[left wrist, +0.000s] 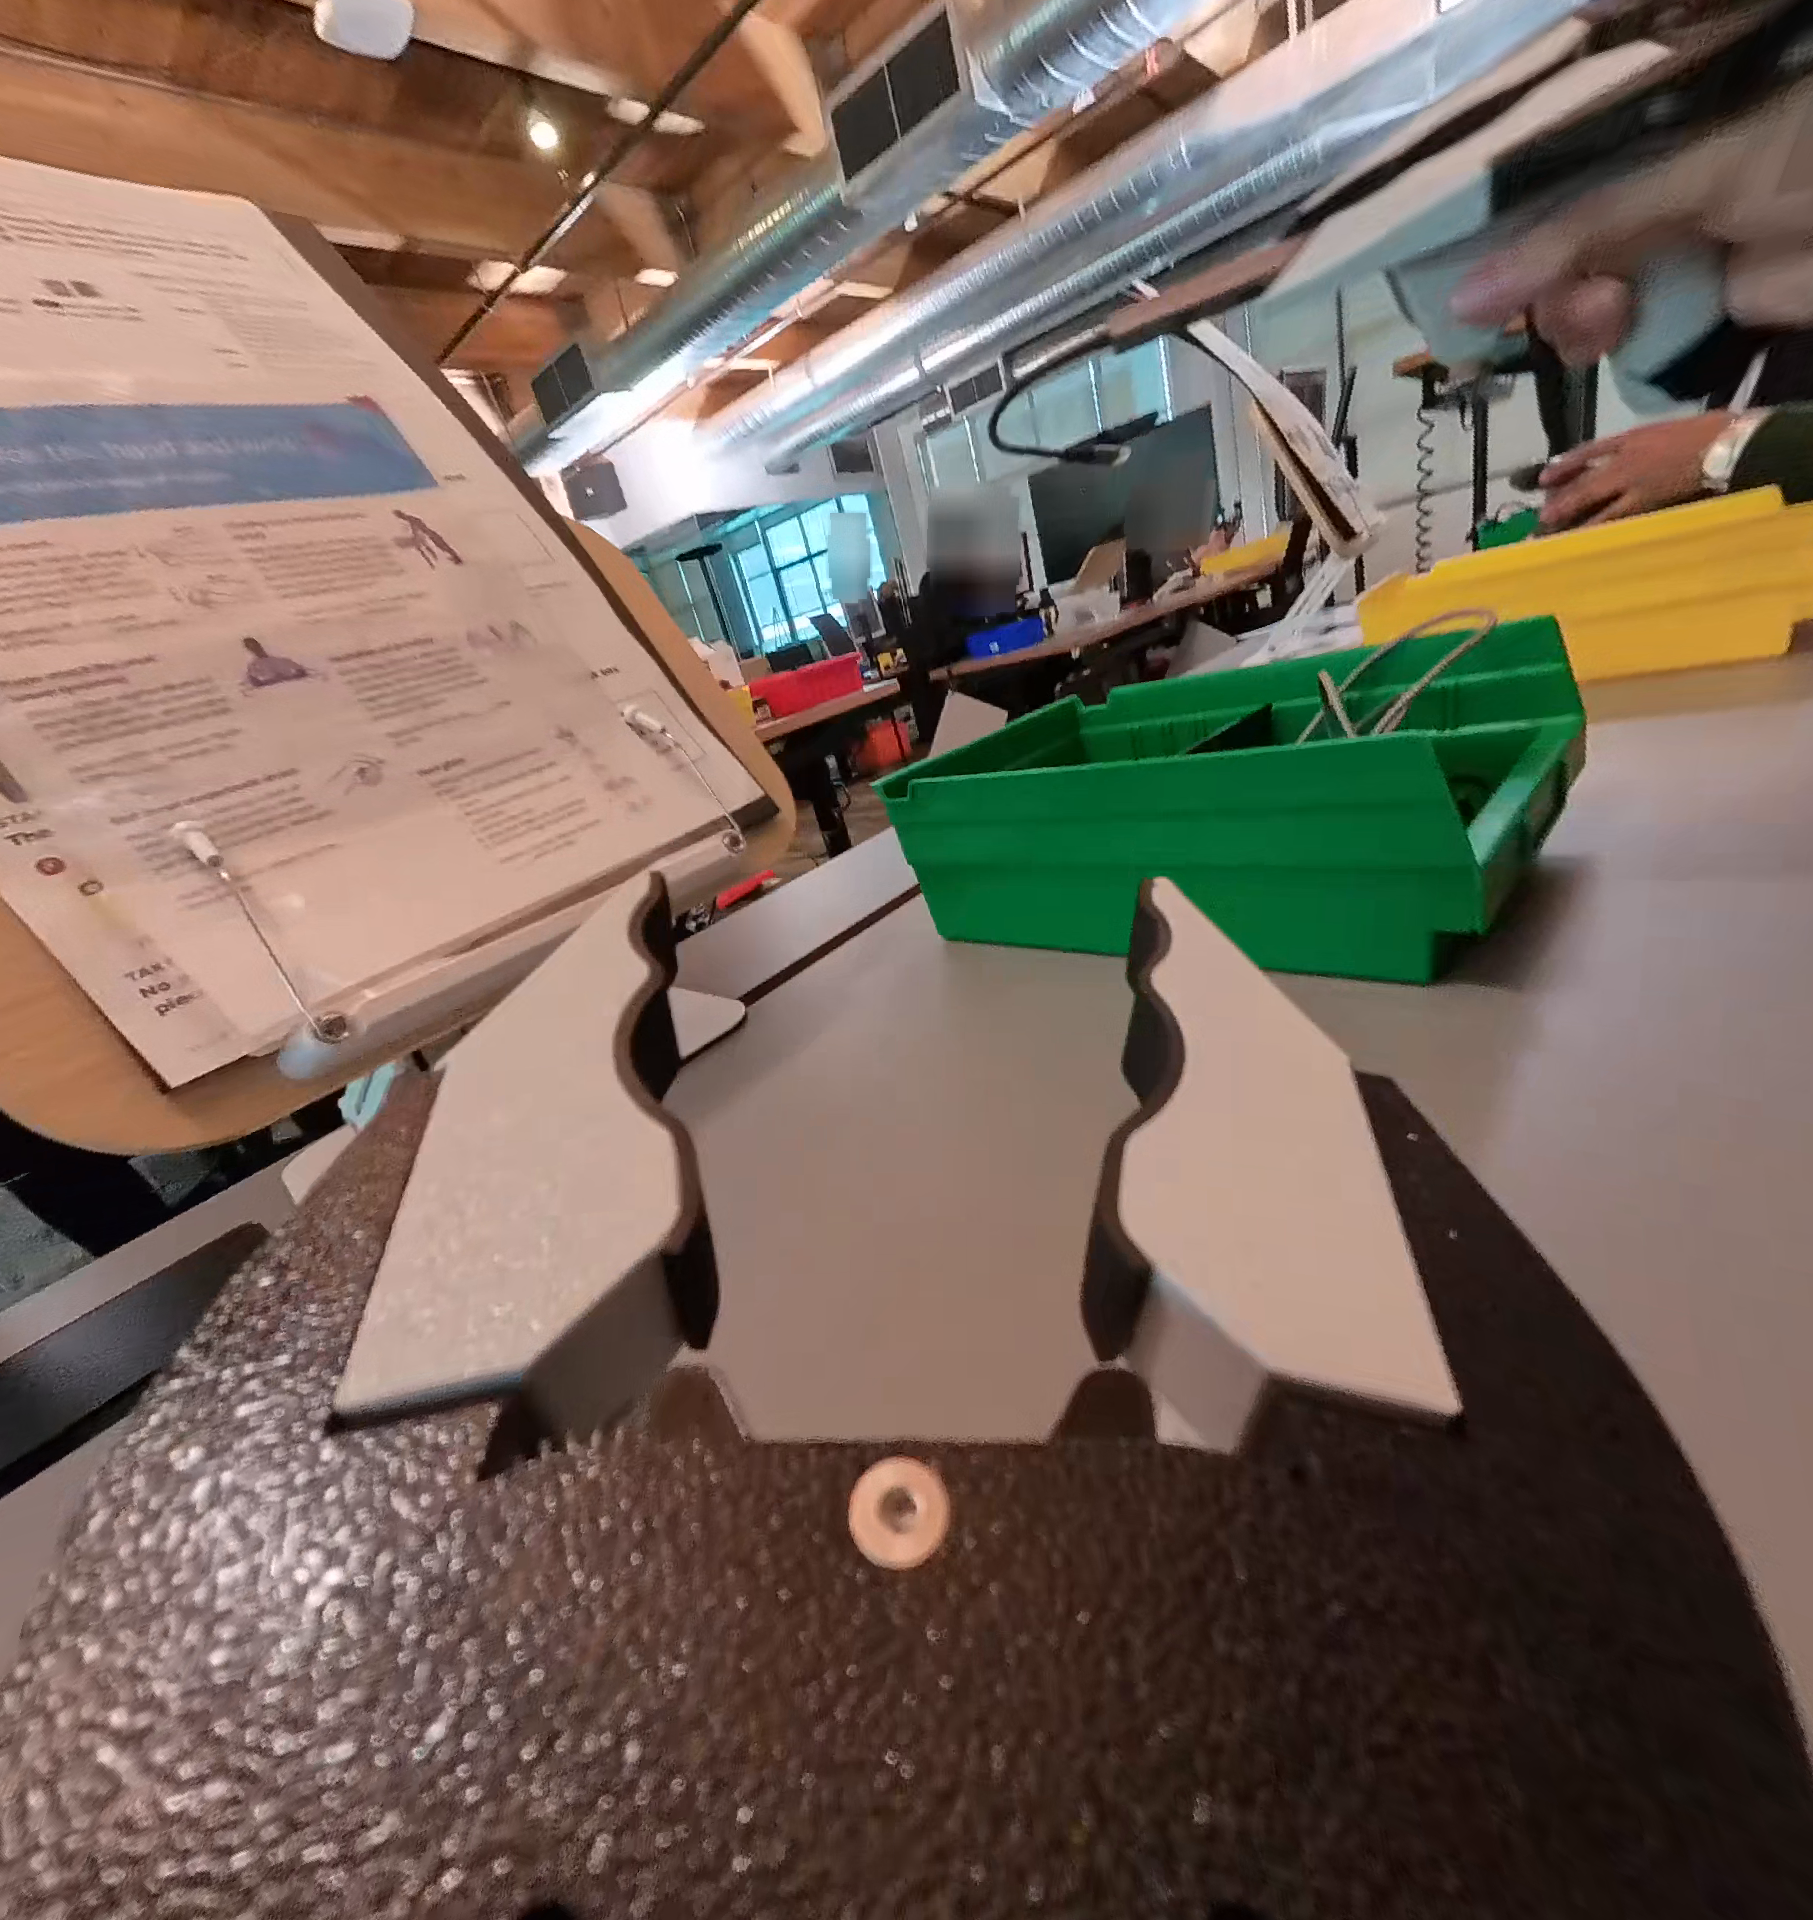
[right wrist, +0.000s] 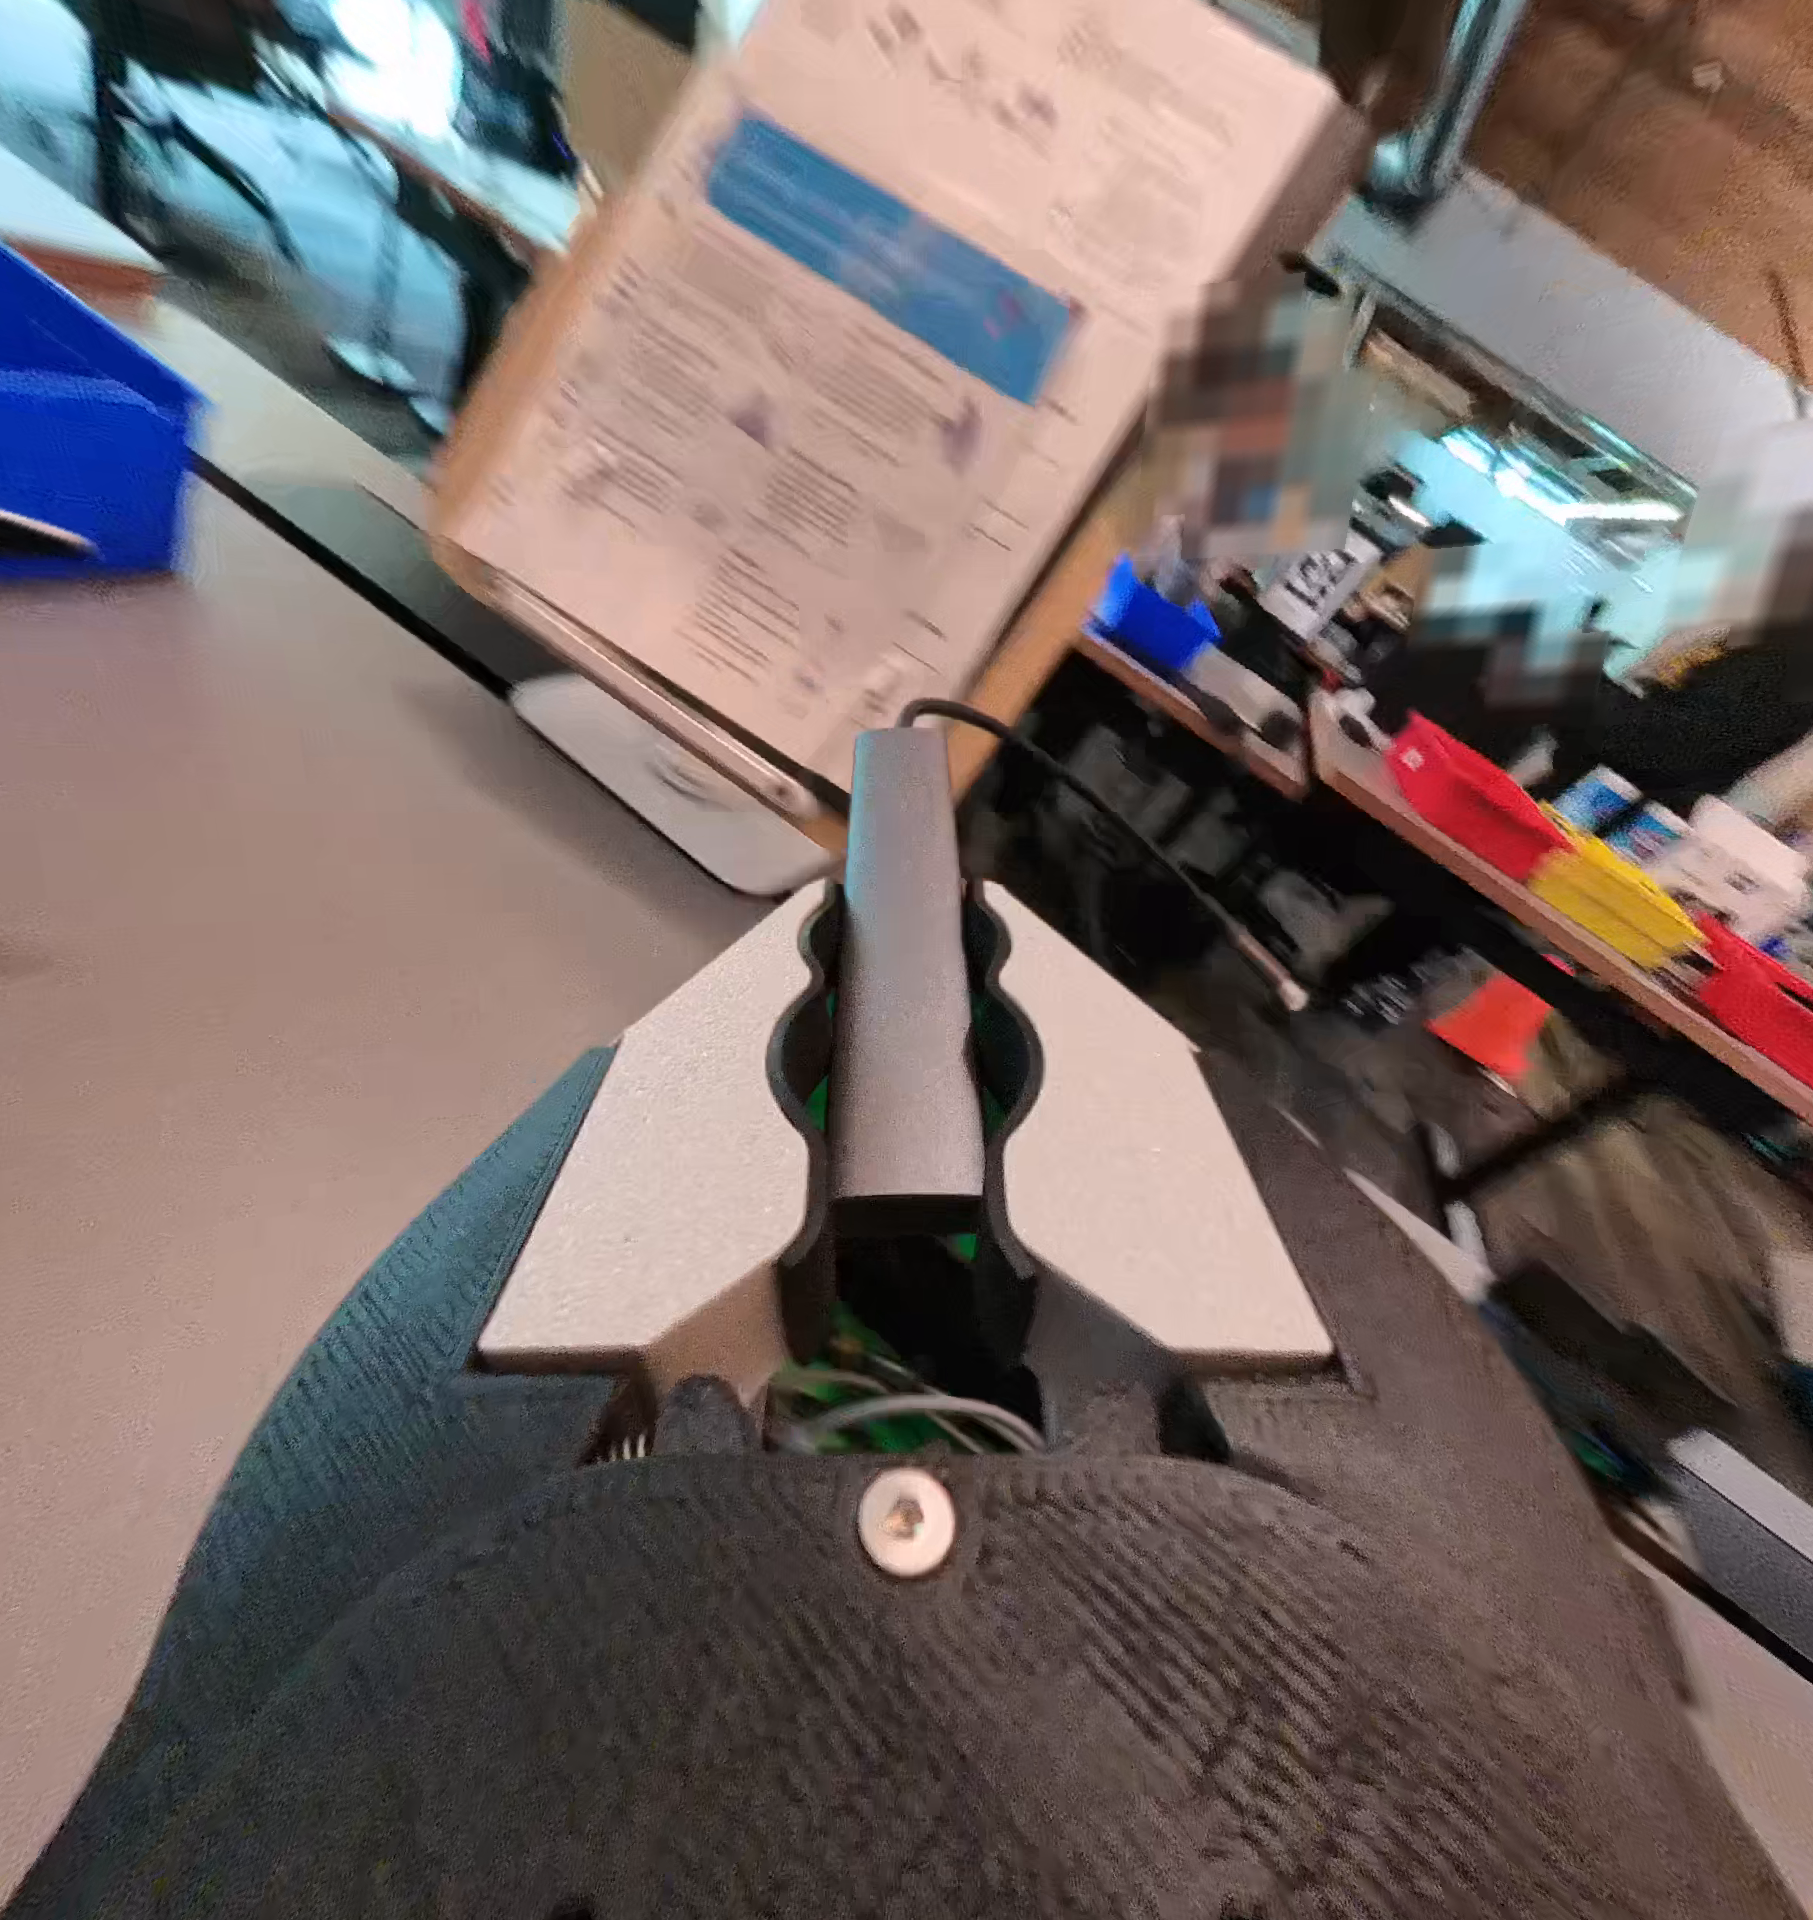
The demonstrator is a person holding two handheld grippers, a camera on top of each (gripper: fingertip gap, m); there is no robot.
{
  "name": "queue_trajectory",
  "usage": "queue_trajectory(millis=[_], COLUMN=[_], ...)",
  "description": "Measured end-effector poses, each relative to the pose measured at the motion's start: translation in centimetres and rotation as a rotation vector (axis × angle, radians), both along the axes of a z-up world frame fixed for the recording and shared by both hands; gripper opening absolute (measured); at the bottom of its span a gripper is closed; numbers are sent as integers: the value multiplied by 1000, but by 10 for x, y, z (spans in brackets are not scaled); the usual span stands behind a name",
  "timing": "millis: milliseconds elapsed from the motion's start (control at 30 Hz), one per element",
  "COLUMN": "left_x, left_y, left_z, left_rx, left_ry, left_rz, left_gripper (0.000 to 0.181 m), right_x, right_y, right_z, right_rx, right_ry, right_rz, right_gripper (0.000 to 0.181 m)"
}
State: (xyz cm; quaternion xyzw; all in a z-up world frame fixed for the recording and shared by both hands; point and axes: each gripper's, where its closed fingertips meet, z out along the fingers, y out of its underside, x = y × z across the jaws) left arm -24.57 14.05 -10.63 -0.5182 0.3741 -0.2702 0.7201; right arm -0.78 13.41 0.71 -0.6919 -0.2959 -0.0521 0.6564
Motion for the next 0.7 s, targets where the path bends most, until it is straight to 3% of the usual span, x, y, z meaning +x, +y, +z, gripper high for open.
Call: queue_trajectory(millis=[67, 167, 300, 467, 600, 700], left_x=[4, 7, 8, -1, -12, -14], left_y=[-2, -3, 1, 12, 26, 32], left_z=[-3, -6, -14, -16, -22, -30], left_rx=[19, 77, 140, 194, 231, 241], left_ry=[46, 118, 190, 217, 289, 358], left_rz=[5, 49, 130, 266, 420, 476], left_gripper=[84, 79, 74, 73, 78, 78], right_x=[35, 60, 51, 49, 64, 81], right_y=[20, 51, 71, 90, 118, 135], right_z=[0, -32, -82, -136, -161, -175], right_rx=[-48, -219, -433, -705, -706, -660], right_ry=[-78, -158, -162, -44, -58, -142], right_rz=[-88, -77, 90, 215, 118, -21], right_gripper=[22, 22, 22, 23, 27, 54])
